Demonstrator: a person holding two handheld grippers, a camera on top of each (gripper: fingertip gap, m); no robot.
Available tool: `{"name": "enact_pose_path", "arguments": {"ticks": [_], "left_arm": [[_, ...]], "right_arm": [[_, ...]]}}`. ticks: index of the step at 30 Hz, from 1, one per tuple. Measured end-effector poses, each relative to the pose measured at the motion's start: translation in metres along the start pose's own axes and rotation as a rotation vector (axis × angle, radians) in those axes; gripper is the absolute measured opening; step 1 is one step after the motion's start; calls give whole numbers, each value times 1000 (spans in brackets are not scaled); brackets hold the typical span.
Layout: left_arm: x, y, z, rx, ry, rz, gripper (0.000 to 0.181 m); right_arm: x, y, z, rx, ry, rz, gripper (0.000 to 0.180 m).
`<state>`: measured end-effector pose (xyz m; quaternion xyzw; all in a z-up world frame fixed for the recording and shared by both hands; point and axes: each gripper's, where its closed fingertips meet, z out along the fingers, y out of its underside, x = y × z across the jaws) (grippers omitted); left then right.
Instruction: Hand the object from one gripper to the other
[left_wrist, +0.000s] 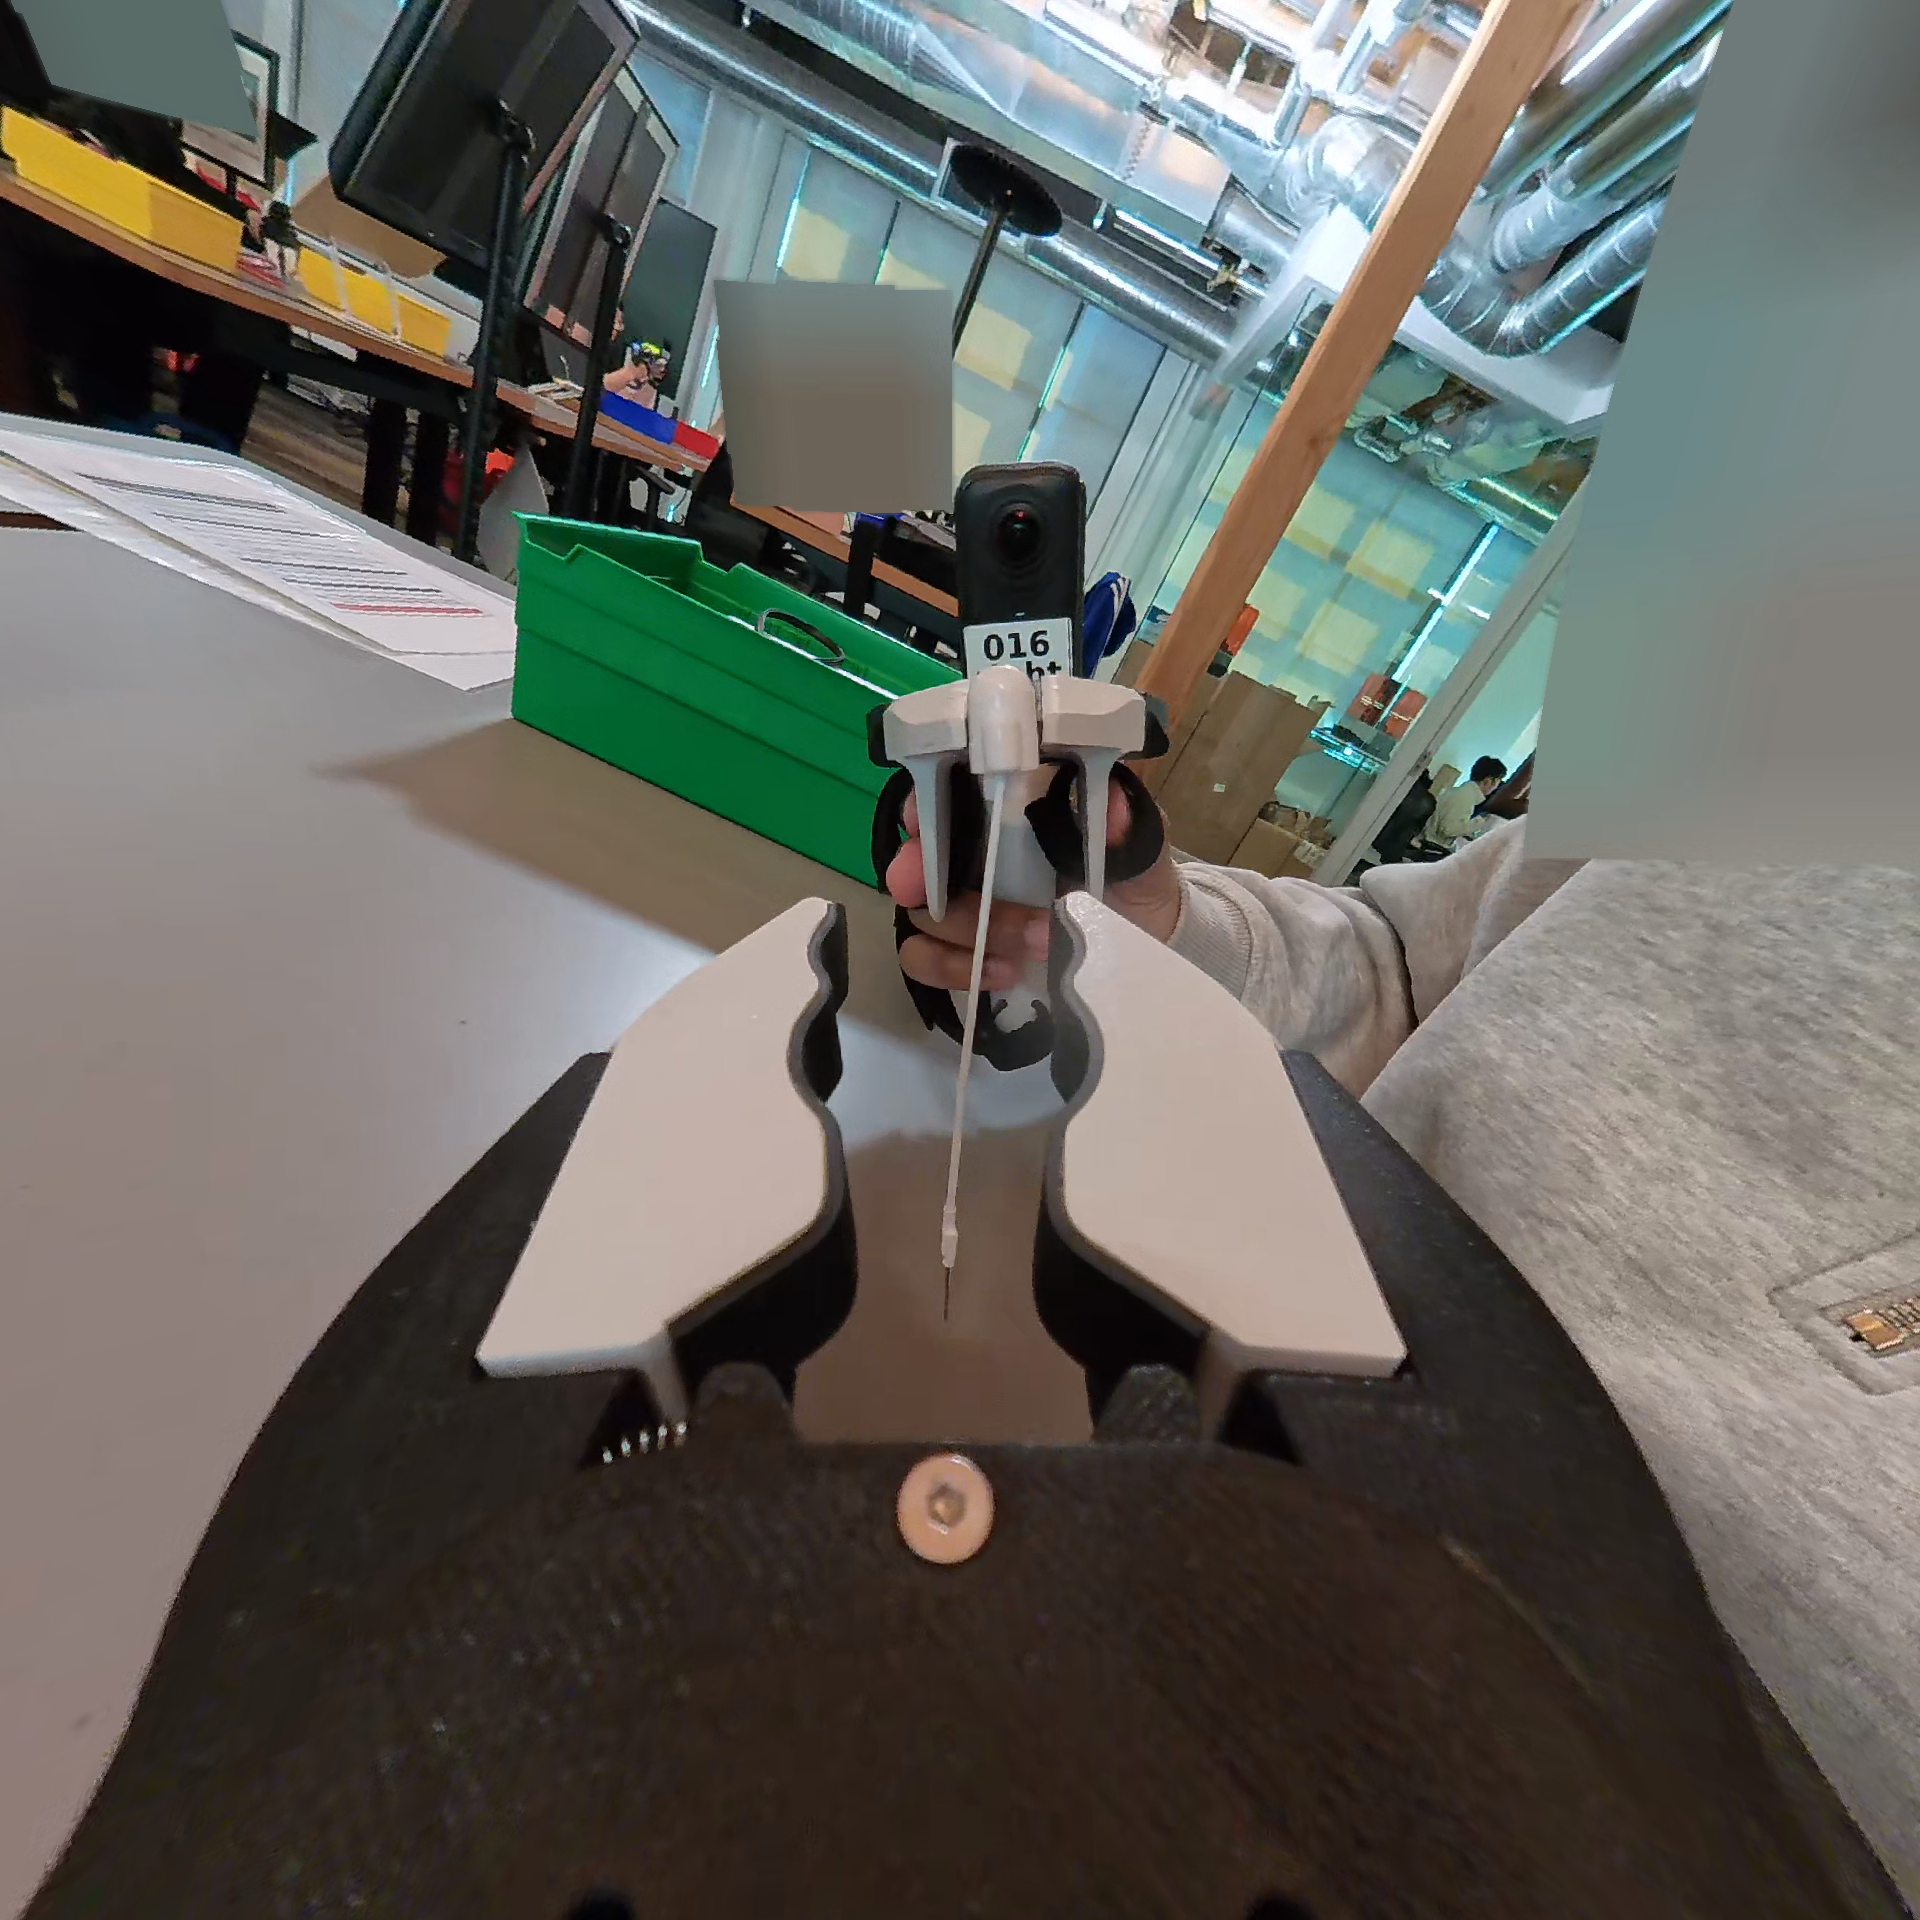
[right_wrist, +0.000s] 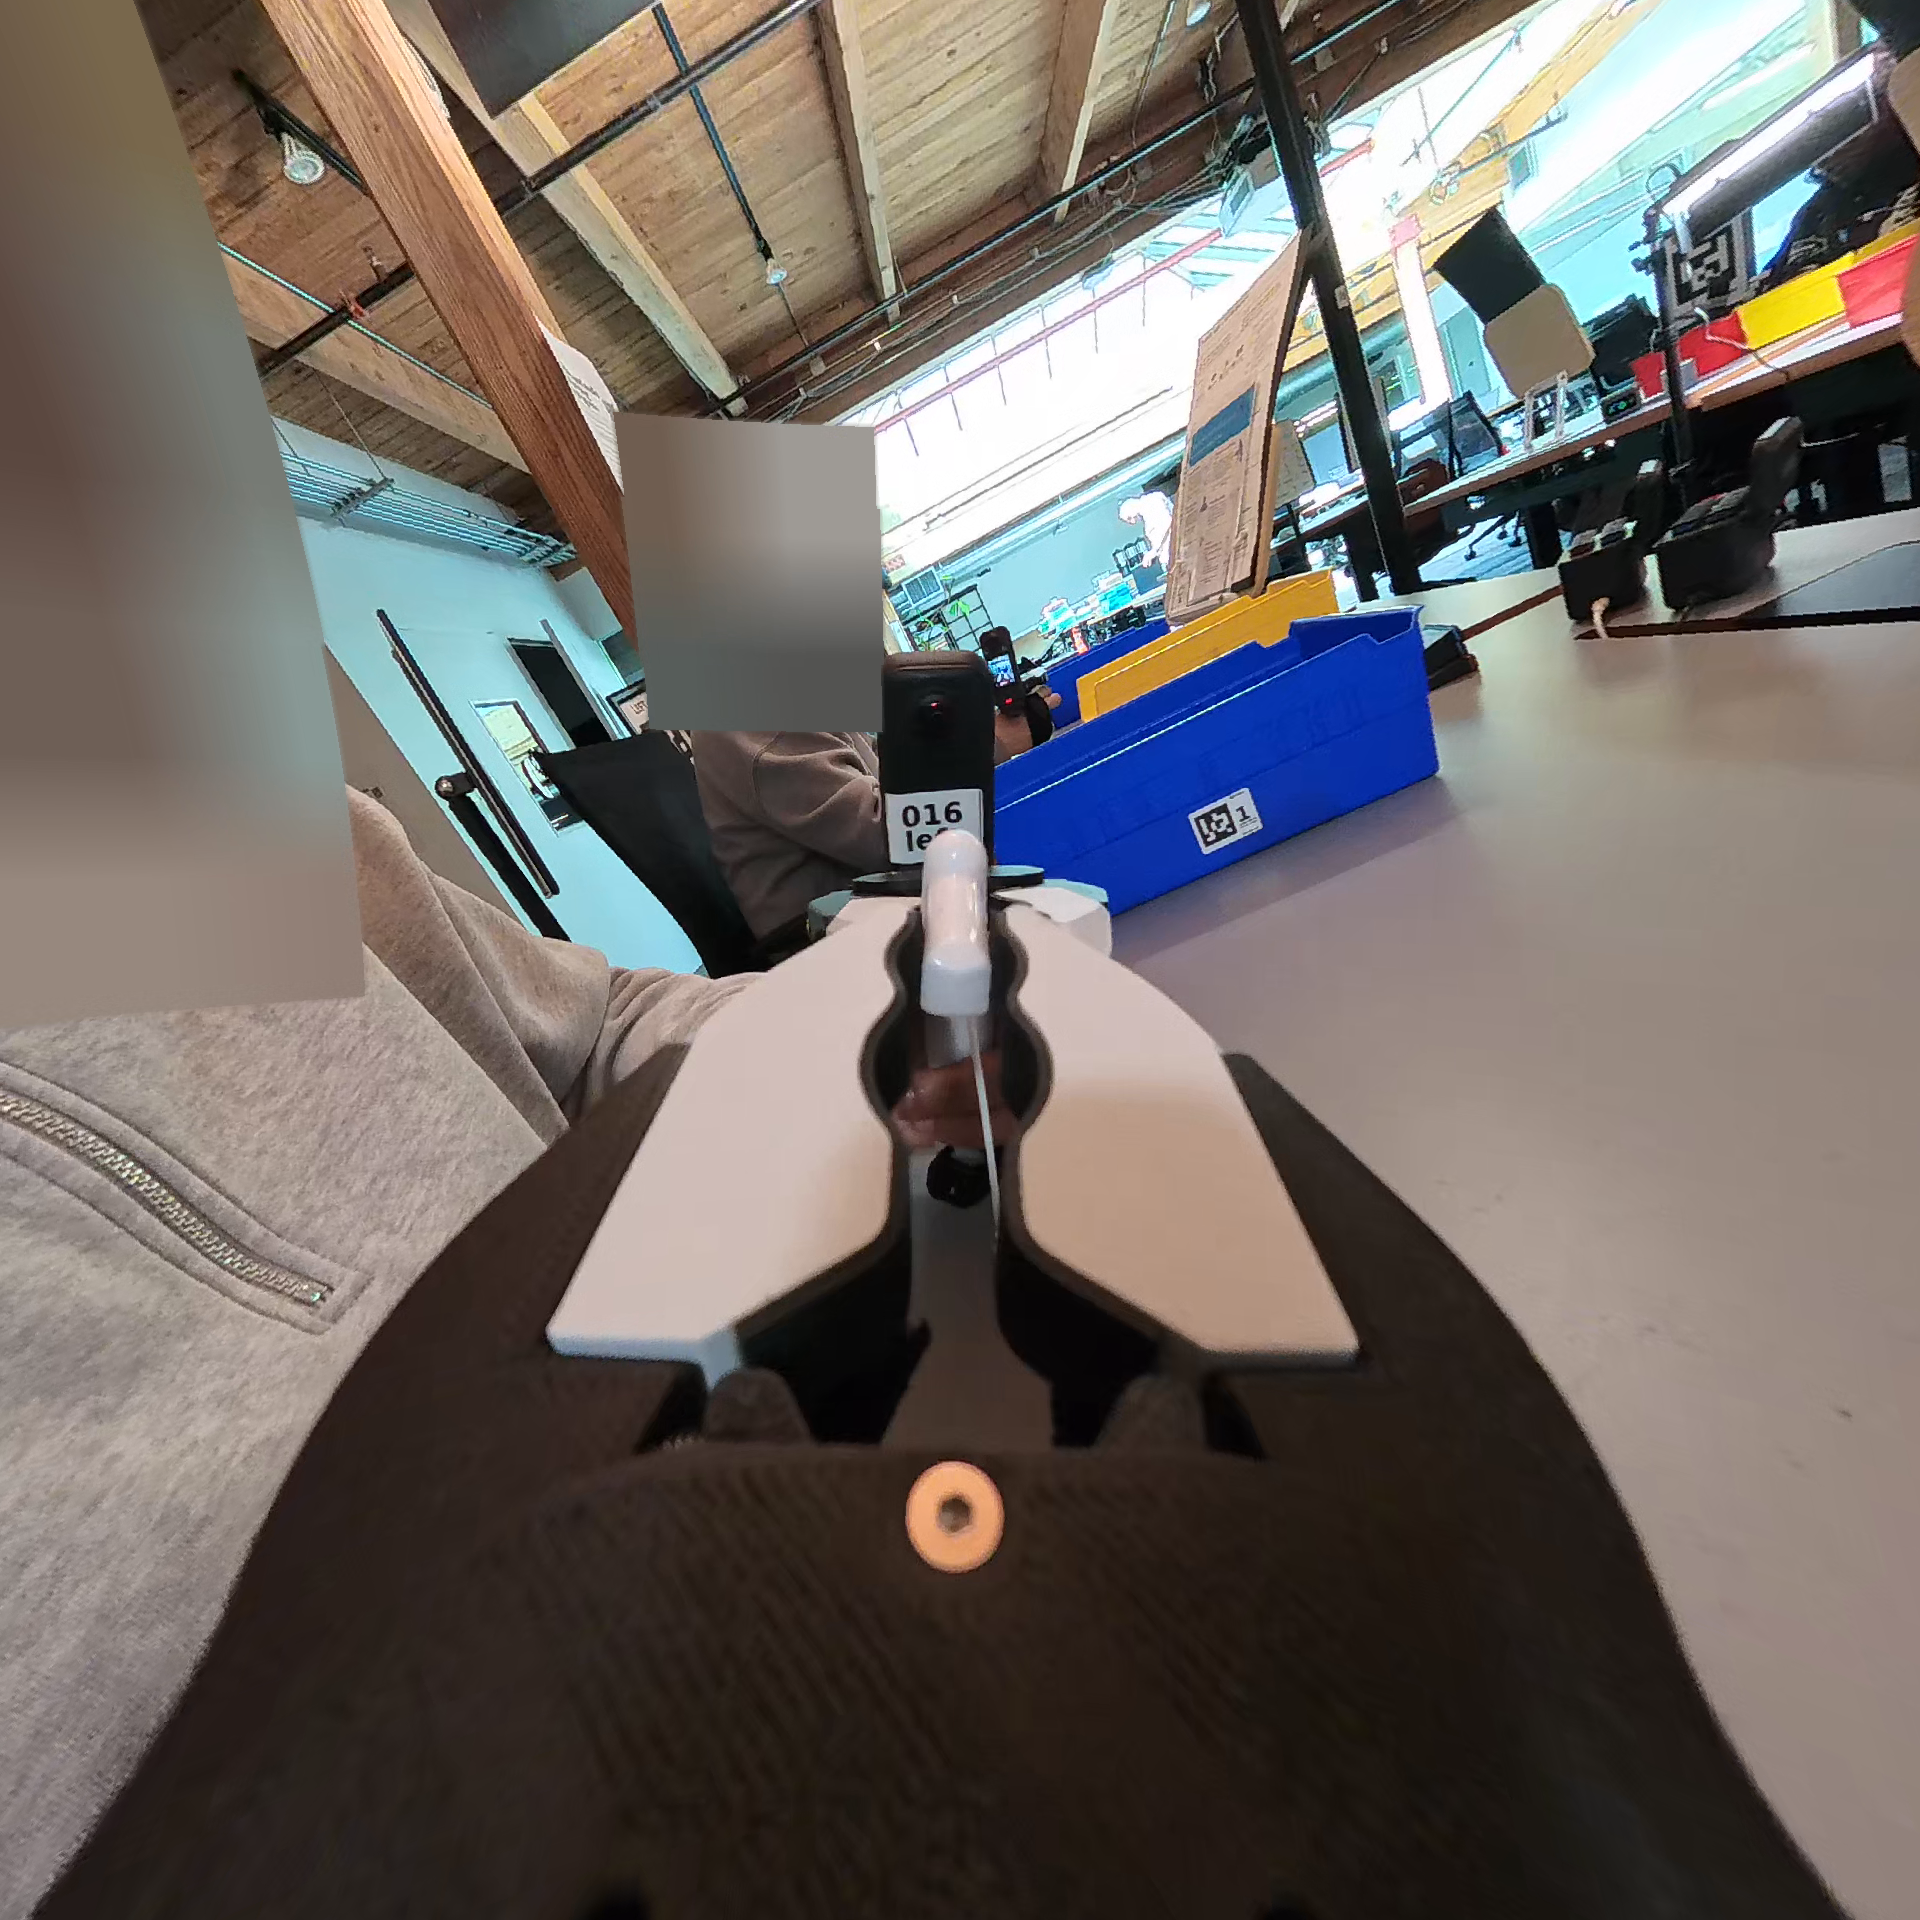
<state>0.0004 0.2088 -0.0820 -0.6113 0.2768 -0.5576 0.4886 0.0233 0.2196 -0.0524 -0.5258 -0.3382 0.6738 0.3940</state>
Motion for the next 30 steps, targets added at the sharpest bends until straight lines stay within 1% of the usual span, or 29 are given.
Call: {"name": "enact_pose_path", "arguments": {"ticks": [9, 16, 20, 25, 30], "left_arm": [[-2, 4, 1, -16, 7, -33, 35], [1, 34, 10, -180, 55, -111, 33], [5, 52, 15, -282, 64, -88, 27], [9, 55, 16, -308, 73, -68, 21], [13, 55, 15, -309, 98, -68, 2]], "right_arm": [[0, -10, -7, 49, -6, -3, 12], [-2, -27, -18, 140, -14, -20, 12], [-3, -29, -19, 154, -26, -7, 12], [-7, -26, -16, 139, -43, -23, 12], [-9, -26, -15, 137, -48, -29, 12]]}}
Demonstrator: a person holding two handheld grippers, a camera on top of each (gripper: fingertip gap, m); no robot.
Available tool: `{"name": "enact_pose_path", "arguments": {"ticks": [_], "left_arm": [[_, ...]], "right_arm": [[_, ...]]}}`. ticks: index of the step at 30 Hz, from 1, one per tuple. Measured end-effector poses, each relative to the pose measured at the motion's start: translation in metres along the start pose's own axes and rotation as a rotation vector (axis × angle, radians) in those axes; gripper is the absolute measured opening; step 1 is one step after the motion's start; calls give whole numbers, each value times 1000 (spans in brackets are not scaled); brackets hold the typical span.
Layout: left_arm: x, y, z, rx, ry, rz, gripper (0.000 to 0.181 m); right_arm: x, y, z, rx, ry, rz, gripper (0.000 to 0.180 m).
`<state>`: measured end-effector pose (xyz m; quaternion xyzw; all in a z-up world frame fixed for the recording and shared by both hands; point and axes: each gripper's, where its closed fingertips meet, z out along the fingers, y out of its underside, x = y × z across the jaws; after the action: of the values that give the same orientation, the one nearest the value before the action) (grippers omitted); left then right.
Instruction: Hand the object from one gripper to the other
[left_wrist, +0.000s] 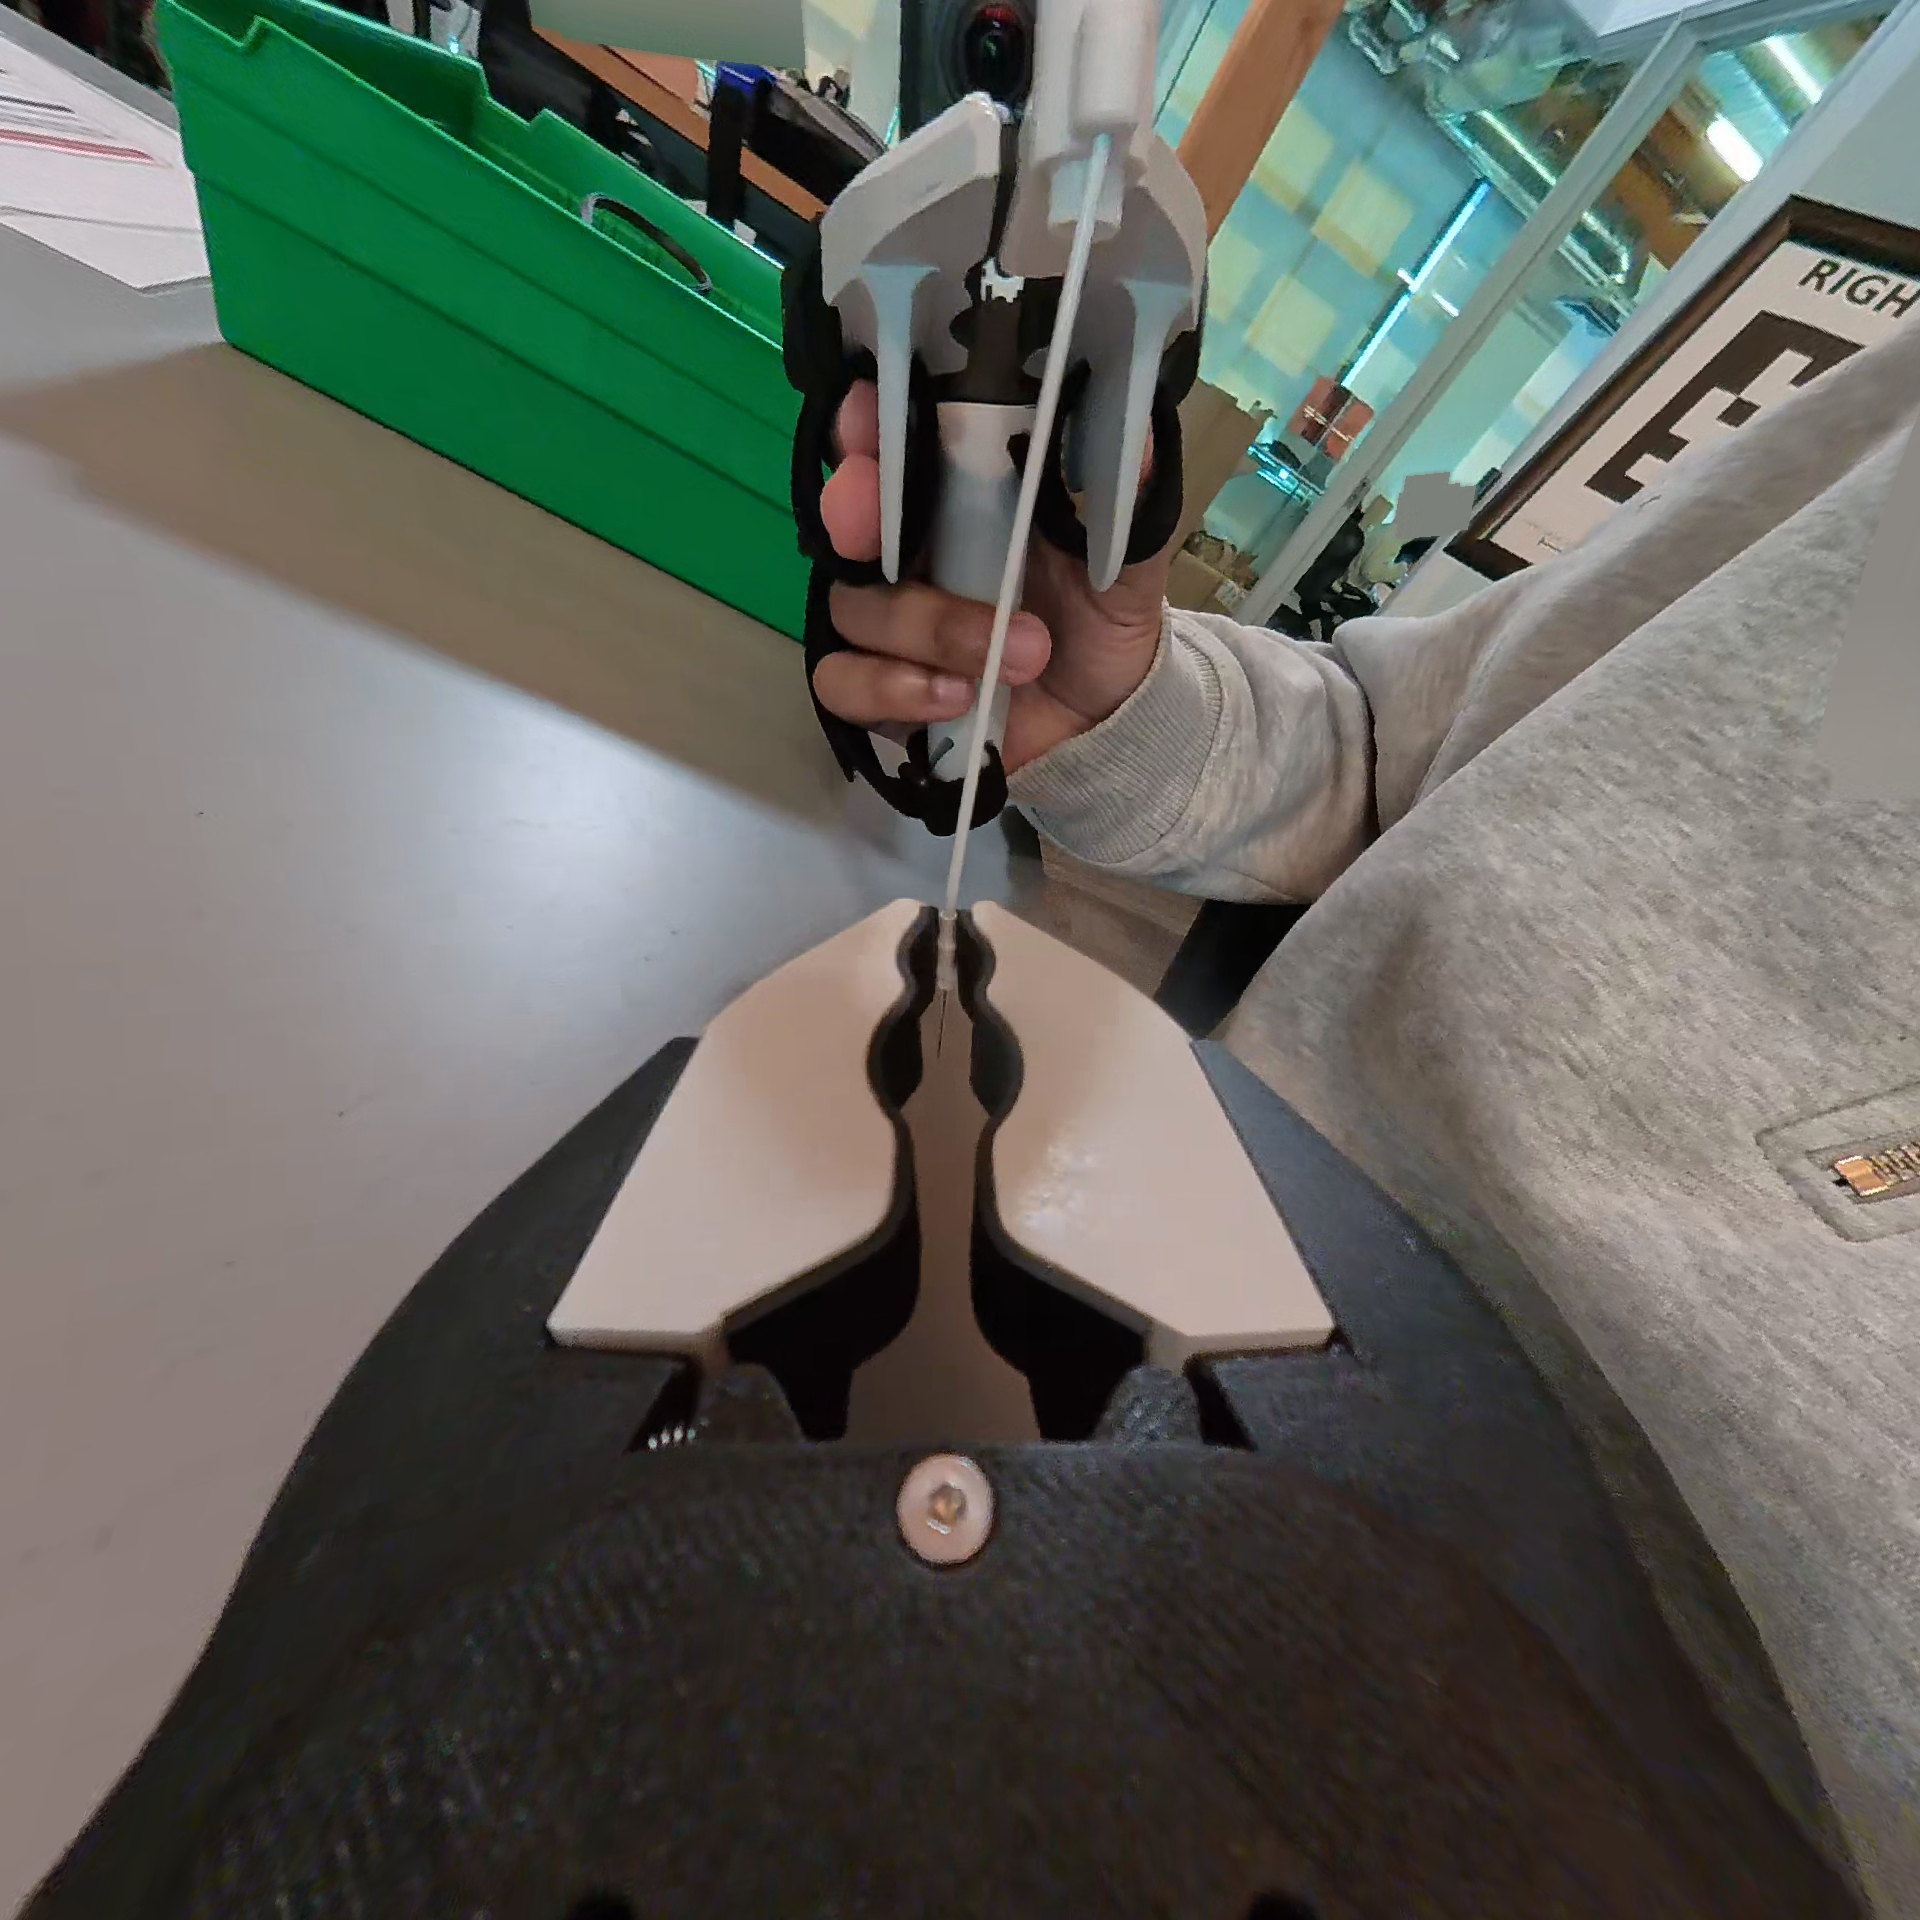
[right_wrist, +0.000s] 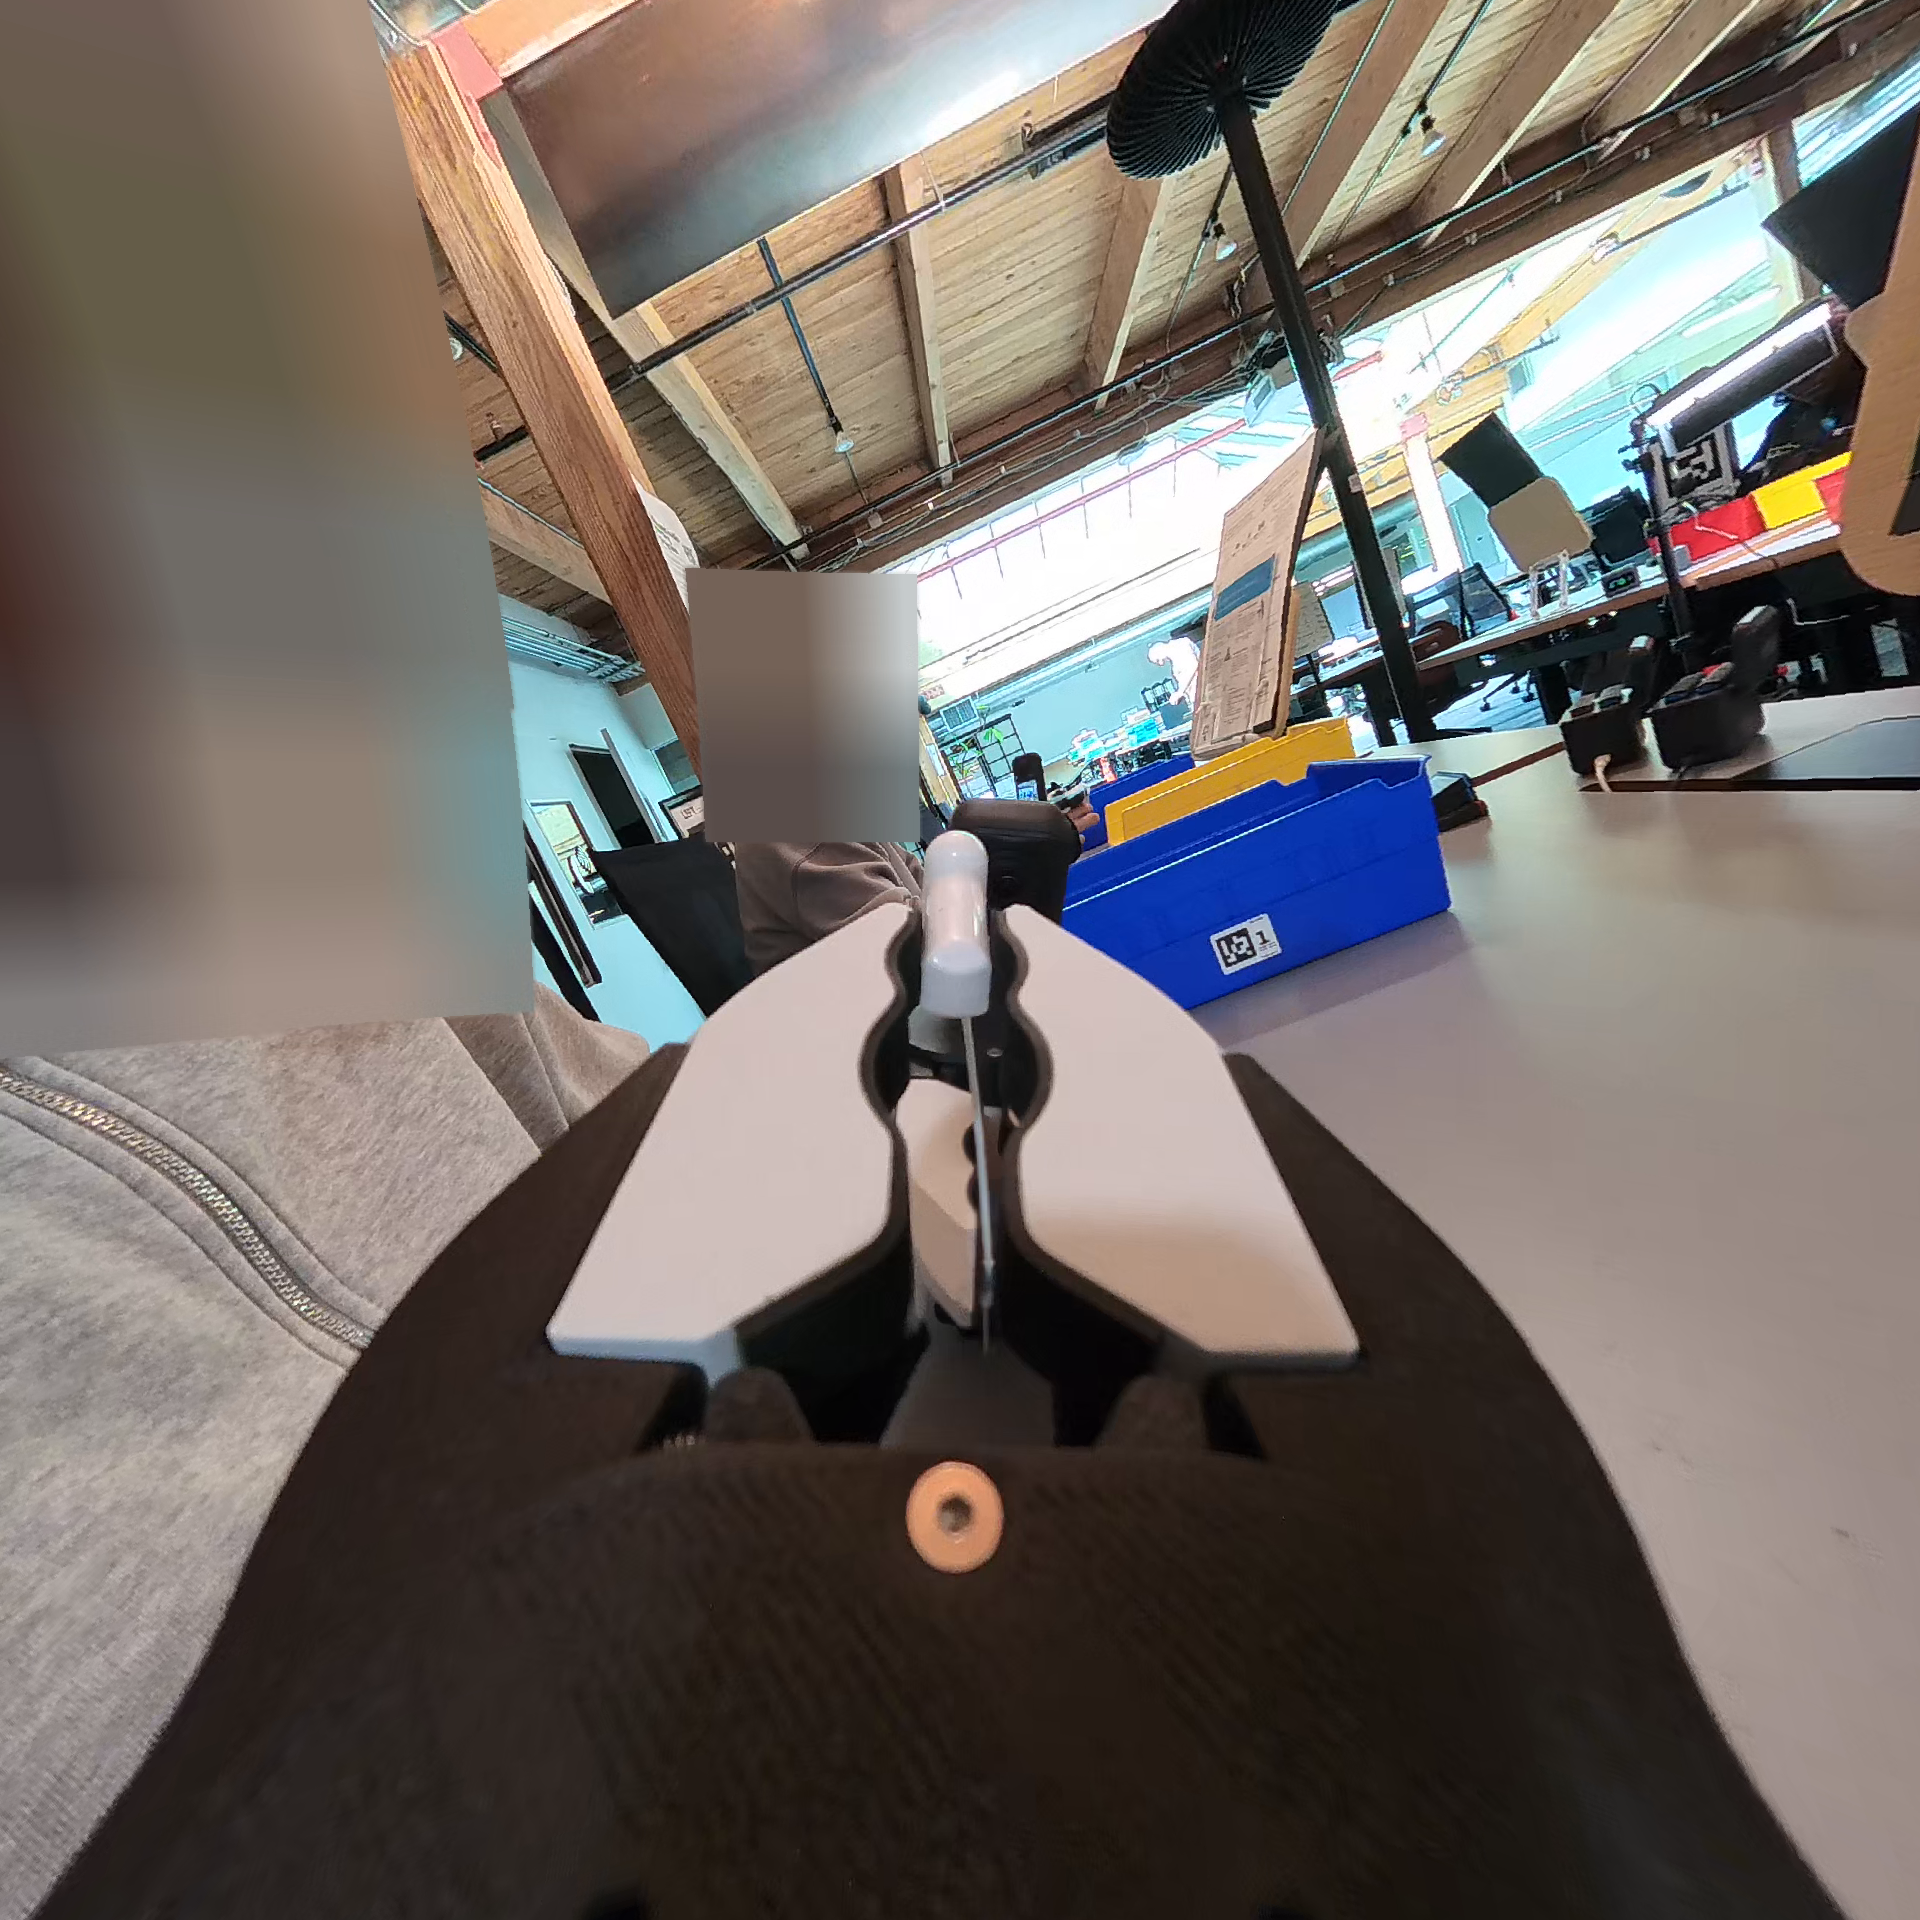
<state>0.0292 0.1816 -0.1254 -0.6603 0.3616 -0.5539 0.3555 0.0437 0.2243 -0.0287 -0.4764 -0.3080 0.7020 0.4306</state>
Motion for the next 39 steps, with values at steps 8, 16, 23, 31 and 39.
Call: {"name": "enact_pose_path", "arguments": {"ticks": [8, 16, 23, 31, 39], "left_arm": [[8, -10, -1, 30, -30, 140, 3], [9, -36, -17, 179, -77, 204, 2], [7, -42, -22, 209, -118, 230, 2], [0, -47, -29, 254, -169, 223, 2], [-4, -44, -26, 242, -211, 232, 2]], "right_arm": [[0, -7, 2, 75, -6, 4, 42], [15, -9, 0, 118, 55, 39, 68], [26, -15, -7, 156, 115, 46, 68], [29, -9, -7, 123, 132, 56, 52], [13, 36, 22, -132, 170, -114, 30]]}}
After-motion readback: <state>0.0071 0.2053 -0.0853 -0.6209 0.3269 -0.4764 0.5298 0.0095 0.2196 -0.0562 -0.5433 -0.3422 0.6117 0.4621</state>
